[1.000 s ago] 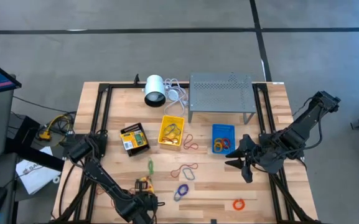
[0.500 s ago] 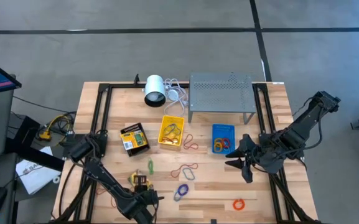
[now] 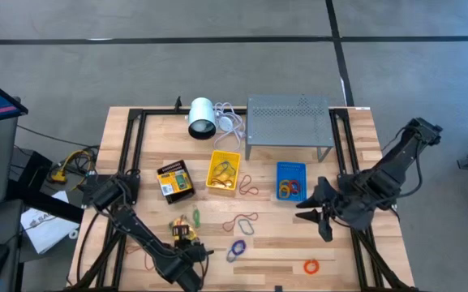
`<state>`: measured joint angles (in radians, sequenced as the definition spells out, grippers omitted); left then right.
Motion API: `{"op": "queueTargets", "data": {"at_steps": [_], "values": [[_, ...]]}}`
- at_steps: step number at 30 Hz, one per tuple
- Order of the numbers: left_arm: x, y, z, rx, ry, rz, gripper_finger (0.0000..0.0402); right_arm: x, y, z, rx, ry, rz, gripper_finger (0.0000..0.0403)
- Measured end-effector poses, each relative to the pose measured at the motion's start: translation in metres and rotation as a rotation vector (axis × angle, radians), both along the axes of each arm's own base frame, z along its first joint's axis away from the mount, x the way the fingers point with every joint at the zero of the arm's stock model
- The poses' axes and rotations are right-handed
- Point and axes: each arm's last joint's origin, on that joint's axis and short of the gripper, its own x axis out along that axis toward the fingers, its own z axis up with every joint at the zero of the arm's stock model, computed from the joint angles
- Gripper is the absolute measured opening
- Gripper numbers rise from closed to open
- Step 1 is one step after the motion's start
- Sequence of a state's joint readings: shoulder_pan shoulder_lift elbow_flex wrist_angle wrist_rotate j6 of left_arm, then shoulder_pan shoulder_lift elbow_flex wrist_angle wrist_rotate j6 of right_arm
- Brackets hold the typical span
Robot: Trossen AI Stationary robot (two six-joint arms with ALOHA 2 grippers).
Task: Pick & Place Office Desk Supplies
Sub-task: Put the crayon box into the black basket
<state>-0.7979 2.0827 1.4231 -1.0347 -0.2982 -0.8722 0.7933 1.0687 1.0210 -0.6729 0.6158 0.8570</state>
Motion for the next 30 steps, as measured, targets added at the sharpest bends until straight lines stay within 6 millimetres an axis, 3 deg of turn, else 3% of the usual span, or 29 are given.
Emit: {"op": "queueTargets", "data": {"at_steps": [5,18,24,30], "values": [[0.001,0.005,0.0,0.003,0.04,0.018,0.0006,-0.004,0.004,0.0,-0.004,-0.01,0.009,0.0127],[-0.001,0.005,0.002,0.012,0.067,0.021,0.0,-0.004,0.004,0.001,-0.011,-0.019,-0.002,0.0127],[0.003,-0.004,0.023,0.056,0.006,-0.008,0.0,-0.004,0.004,0.001,-0.011,-0.02,-0.003,0.0127],[0.011,0.001,0.041,0.092,-0.014,0.002,0.0,-0.004,0.004,0.001,-0.011,-0.019,-0.003,0.0127]]}}
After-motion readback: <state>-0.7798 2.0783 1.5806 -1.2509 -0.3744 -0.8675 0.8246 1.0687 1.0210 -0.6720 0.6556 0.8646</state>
